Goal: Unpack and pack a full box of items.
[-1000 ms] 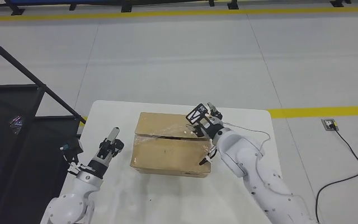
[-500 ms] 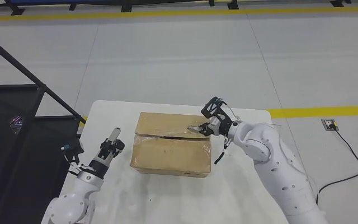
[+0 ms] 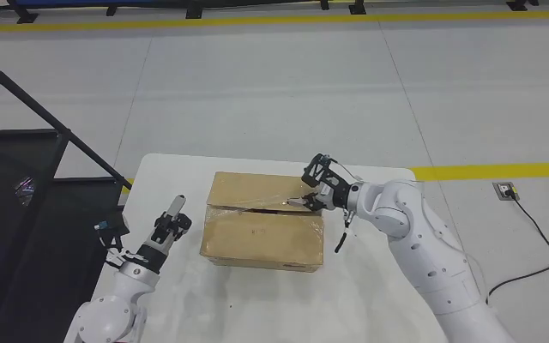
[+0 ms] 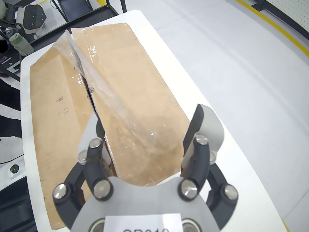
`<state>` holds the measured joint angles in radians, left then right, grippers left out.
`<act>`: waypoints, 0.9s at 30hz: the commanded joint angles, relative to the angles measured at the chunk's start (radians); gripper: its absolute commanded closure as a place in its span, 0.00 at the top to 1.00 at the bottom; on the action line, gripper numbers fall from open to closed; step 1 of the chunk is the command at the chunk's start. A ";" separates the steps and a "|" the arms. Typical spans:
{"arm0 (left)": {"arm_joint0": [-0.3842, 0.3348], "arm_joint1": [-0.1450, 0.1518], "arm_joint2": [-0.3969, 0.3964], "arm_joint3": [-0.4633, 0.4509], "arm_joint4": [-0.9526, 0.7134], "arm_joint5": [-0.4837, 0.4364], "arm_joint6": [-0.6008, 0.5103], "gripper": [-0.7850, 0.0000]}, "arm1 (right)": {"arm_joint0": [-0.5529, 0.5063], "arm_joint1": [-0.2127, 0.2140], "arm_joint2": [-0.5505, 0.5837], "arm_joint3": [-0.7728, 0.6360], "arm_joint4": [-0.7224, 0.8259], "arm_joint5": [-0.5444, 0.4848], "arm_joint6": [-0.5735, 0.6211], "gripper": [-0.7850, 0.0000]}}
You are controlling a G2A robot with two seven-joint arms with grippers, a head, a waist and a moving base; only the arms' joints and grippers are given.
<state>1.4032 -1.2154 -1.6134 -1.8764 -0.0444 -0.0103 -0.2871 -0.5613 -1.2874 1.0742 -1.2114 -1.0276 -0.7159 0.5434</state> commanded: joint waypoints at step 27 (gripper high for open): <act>-0.136 0.003 0.071 0.090 -0.009 0.042 -0.111 1.00 | -0.147 0.033 0.043 -0.295 0.307 0.052 0.195 0.00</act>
<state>1.2717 -1.2124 -1.5479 -1.7913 -0.0568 0.0330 -0.3941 -0.7011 -1.2569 1.1142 -1.4938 -0.7257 -0.6685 0.7308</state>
